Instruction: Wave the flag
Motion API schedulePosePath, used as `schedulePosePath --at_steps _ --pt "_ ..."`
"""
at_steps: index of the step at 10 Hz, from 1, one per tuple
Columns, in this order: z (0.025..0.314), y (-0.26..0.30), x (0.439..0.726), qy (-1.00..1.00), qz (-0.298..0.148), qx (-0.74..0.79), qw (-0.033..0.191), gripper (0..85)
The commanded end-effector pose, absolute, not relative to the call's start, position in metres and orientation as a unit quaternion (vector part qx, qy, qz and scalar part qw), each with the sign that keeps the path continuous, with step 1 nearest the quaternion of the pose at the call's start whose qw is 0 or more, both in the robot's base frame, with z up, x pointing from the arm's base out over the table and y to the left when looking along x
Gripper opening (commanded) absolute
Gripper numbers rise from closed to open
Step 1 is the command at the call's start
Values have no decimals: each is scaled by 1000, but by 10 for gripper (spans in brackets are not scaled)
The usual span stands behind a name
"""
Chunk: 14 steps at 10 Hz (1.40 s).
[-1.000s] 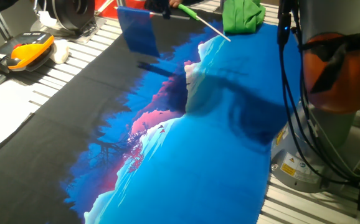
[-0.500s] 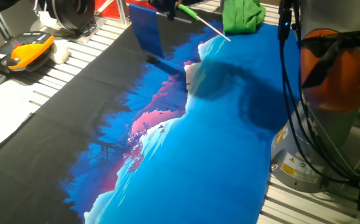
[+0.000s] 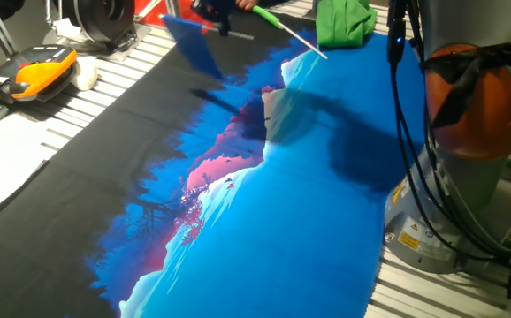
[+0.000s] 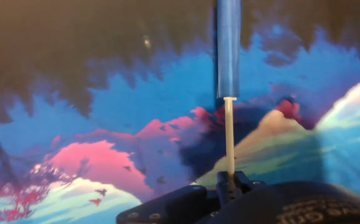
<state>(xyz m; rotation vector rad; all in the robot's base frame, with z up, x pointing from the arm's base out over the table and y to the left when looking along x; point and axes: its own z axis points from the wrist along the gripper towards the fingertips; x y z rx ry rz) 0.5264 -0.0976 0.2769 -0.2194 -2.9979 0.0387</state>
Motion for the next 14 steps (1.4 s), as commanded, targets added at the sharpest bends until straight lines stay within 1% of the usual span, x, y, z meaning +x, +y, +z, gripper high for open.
schedulePosePath --at_steps 1,2,3,4,6,14 --pt "275 -89 528 -996 30 44 66 0" --pt "275 -76 531 -994 43 75 63 0" --pt "278 -63 534 -992 36 102 64 0" --pt "284 -48 536 -986 60 144 64 0" --pt "295 -19 537 -977 77 187 64 0" --pt "287 36 522 -973 78 207 66 0"
